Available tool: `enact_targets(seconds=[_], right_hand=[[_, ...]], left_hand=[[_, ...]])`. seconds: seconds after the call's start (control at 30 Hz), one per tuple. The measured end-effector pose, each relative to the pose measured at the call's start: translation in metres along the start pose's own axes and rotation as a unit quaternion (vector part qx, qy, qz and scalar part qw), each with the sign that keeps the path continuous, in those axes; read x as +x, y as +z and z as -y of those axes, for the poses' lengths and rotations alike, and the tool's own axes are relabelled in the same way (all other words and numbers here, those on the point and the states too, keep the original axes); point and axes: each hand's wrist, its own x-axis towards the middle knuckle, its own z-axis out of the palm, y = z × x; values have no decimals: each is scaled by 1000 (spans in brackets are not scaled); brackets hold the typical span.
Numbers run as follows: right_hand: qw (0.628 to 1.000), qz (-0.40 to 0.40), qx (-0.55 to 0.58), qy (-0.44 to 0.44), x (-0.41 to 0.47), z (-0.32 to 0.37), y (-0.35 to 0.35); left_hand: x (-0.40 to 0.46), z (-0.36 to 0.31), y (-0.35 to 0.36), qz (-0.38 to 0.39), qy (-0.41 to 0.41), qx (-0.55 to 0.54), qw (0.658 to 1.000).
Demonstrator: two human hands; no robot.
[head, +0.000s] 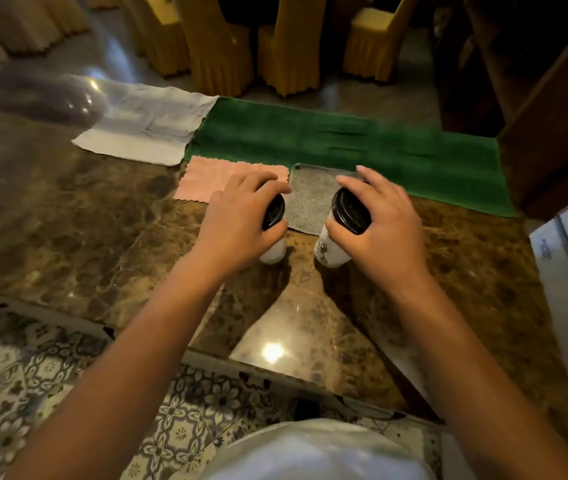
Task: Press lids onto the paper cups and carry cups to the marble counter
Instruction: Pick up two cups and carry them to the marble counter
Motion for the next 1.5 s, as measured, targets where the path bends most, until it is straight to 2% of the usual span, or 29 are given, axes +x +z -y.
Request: enact_targets(seconds=[0.17,0.37,0.83,0.93,1.07,1.2,1.33,1.5], right_hand=[[993,67,-78,-64,2,-5,26],[995,41,-61,-66,-1,-11,26],[996,54,-60,-34,-2,-2,26],[993,84,-81,-26,-1,3,22],[987,135,-84,18,-5,14,5],[993,33,-54,98,-33,35,-19],[980,-74,-55,177,-76,49,-37],[967,-105,-75,221,-126,57,-46]], left_hand=[[9,-3,16,7,-22,43,999],[12,-19,22,35,10,117,992],[11,-18,20,36,12,111,993],[12,-17,16,43,23,95,994],[9,-9,1,55,51,17,997],[-2,6,-16,42,117,-36,992],[-8,10,-27,34,151,-61,986],[-30,-1,-28,15,192,-120,974]])
